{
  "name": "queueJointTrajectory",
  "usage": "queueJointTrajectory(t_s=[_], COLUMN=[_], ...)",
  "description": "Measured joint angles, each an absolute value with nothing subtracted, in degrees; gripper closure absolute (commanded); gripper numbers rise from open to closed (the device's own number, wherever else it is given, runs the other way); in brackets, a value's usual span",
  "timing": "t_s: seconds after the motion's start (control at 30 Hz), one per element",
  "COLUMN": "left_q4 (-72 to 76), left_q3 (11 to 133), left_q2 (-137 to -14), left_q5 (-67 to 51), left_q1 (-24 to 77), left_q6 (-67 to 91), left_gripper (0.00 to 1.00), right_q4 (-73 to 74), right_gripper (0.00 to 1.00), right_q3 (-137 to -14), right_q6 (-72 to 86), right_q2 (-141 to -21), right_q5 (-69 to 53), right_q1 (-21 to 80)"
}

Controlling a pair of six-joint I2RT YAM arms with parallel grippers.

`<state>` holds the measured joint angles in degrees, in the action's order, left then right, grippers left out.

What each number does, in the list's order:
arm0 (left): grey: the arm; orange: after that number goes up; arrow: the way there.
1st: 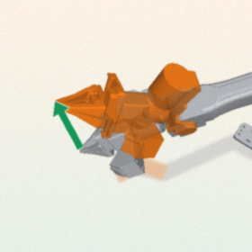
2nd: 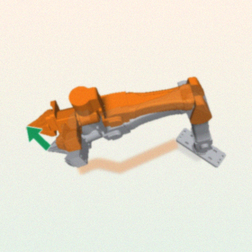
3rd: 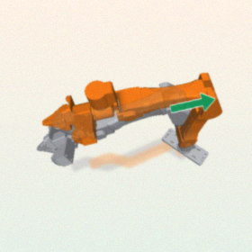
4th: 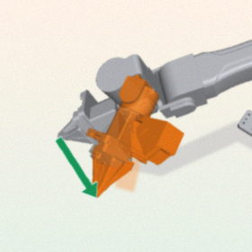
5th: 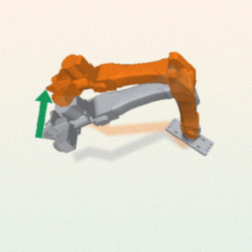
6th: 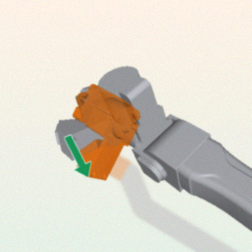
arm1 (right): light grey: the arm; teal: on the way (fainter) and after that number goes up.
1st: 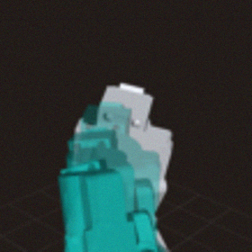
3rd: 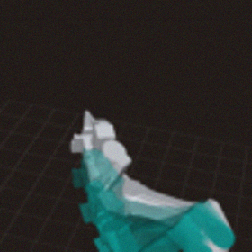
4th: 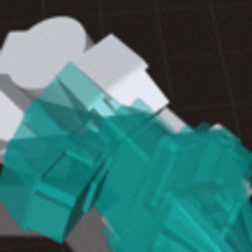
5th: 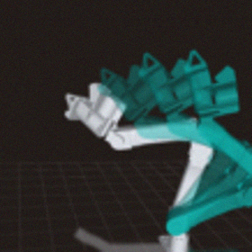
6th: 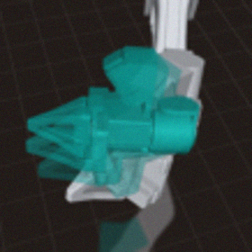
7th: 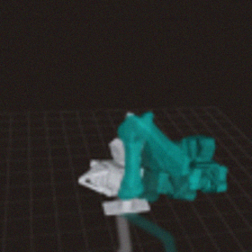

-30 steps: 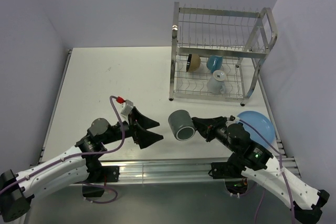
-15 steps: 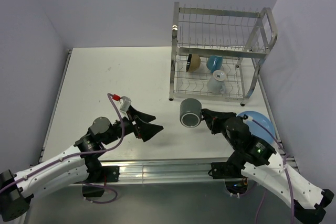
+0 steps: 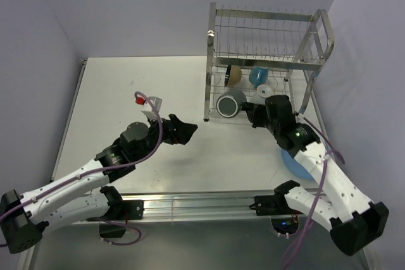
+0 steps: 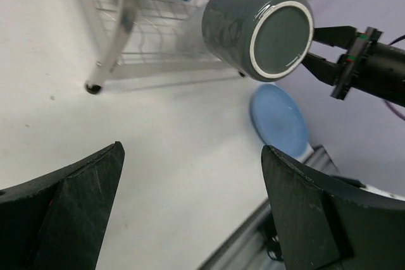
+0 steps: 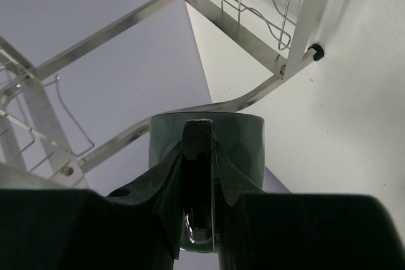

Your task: Load the mixed dishes into the dish rack

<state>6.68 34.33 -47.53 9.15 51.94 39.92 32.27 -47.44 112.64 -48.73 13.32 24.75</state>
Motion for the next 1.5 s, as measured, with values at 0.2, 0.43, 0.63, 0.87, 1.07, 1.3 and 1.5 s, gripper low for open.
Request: queueJointTrajectory(t_s=[0.2,0.43,0.63,0.87,1.07,1.3,1.5], left_q4=[0.86,-9.45,-17.58,-25.23,-28.88,-31.05,-33.28], left_q3=[44.75,60.23,69.17,77.06,79.33,81.80,81.80], left_q2=[-54.30,-55.02,-55.61,-62.81,-64.47,-64.29,-64.12], left_q5=[17.80,20.99,22.02,21.91,21.89,21.96,22.37], left_q1=[52.82,54.87,54.96,54.96,54.96,54.96,54.96], left_q6=[36.77,37.36,38.11,35.42,32.77,32.10,32.16], left_gripper=[0.05,0.05,0.04,0.03,0.02,0.03,0.03], right_q4=[29.89,24.49,23.62,18.39,12.53,9.96,9.67], right_gripper=[1.00,1.00,1.00,1.00,1.00,1.00,1.00], right_q3=[-51.86,-41.89,-40.25,-45.17,-46.17,-46.87,-47.00], right_q6=[112.84,112.92,112.86,112.88,112.90,112.92,112.92], right_q2=[-59.33,-58.17,-57.82,-65.04,-69.52,-72.14,-73.47], right_q5=[6.96,5.02,5.96,5.50,4.67,3.11,1.80], right_q1=[22.11,23.18,23.20,22.70,20.18,15.75,14.83])
